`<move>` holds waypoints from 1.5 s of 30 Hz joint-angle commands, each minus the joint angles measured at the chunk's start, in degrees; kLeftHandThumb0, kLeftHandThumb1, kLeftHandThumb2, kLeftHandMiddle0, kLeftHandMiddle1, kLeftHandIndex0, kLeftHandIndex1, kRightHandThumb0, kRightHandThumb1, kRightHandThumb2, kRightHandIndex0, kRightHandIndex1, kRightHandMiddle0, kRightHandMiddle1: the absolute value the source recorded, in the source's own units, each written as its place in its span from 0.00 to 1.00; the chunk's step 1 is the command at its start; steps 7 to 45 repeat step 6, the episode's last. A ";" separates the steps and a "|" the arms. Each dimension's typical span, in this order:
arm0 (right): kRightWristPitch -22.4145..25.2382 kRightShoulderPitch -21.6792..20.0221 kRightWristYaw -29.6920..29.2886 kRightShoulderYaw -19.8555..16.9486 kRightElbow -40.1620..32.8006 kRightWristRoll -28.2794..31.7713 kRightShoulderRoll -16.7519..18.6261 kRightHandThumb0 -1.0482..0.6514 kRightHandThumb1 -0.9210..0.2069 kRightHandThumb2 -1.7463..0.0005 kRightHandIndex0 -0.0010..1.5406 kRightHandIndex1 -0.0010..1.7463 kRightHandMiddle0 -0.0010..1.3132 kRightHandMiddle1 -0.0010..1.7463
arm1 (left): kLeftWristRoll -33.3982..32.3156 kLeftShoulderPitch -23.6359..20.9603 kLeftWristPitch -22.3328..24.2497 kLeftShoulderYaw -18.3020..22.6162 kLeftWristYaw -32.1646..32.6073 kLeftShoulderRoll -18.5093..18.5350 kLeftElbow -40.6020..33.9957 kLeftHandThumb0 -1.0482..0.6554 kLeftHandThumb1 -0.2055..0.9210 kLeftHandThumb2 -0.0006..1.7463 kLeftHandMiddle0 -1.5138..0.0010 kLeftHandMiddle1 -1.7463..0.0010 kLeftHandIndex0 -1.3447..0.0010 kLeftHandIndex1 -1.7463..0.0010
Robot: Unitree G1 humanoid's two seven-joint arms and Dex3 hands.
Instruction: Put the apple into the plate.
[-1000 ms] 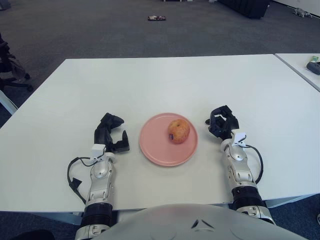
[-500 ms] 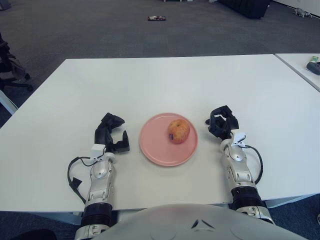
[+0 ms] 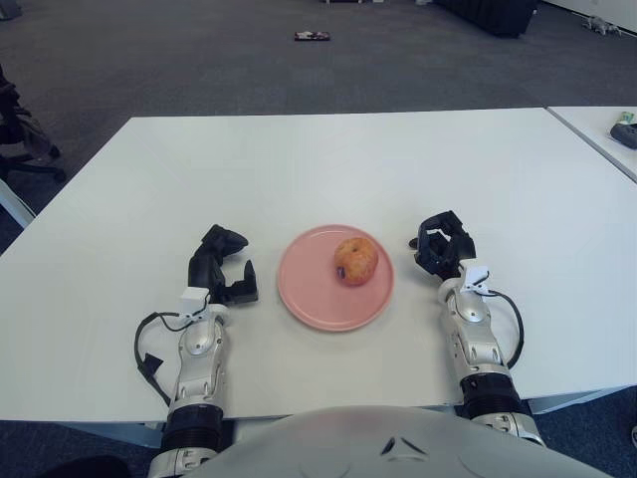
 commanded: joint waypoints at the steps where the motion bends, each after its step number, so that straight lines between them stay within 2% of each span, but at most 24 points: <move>1: 0.81 1.38 -0.37 -0.02 0.44 -0.24 0.40 0.39 0.28 0.45 0.40 0.79 0.29 1.00 | 0.08 1.09 1.47 -0.24 -0.26 -0.04 0.83 0.61 0.13 1.00 0.39 0.00 0.51 0.02; 45: 0.40 1.68 -0.08 0.18 0.00 -0.08 0.37 0.39 0.27 0.45 0.40 0.78 0.29 1.00 | -0.04 0.98 1.38 -0.40 -0.62 0.12 1.14 0.61 0.13 1.00 0.39 0.00 0.52 0.01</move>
